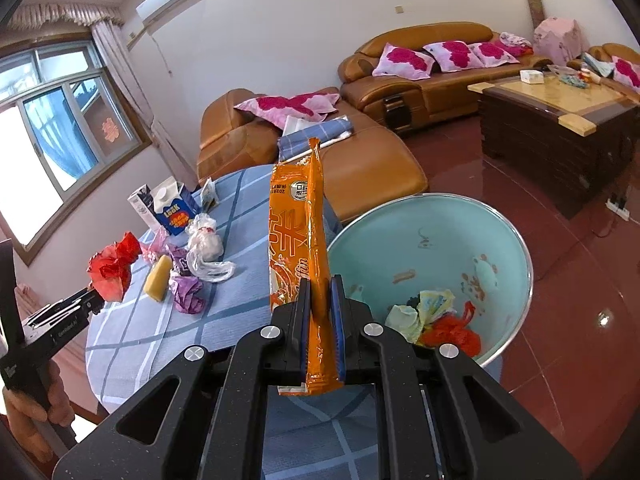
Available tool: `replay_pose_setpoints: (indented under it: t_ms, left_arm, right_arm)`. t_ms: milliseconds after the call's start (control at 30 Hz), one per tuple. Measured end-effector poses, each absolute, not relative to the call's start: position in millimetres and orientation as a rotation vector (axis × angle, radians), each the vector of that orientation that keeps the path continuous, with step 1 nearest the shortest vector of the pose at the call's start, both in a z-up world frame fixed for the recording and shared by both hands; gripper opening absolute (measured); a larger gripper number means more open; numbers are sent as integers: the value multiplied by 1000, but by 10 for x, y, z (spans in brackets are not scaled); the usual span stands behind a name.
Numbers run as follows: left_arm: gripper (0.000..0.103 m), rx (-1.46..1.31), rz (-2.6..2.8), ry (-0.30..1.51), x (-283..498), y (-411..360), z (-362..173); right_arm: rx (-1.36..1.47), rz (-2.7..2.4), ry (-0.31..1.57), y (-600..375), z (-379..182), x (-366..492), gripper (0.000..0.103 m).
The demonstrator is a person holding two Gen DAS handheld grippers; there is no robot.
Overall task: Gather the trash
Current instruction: 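Carry the twisted wrapper and orange snack wrapper over the teal bucket with both tools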
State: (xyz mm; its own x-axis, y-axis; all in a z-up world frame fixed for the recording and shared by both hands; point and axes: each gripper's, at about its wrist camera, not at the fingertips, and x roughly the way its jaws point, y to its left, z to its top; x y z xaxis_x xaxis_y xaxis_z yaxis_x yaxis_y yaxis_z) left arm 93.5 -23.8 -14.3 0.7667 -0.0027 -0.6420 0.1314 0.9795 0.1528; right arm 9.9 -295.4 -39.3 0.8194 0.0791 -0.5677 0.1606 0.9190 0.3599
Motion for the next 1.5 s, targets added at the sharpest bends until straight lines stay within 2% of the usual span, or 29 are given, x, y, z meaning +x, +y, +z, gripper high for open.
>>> replay_pose_setpoints:
  t_ms: [1500]
  left_arm:
    - [34,248,-209,686,852,-1223,-139]
  right_arm:
    - [405,-226,569,-3351,-426,-100,11]
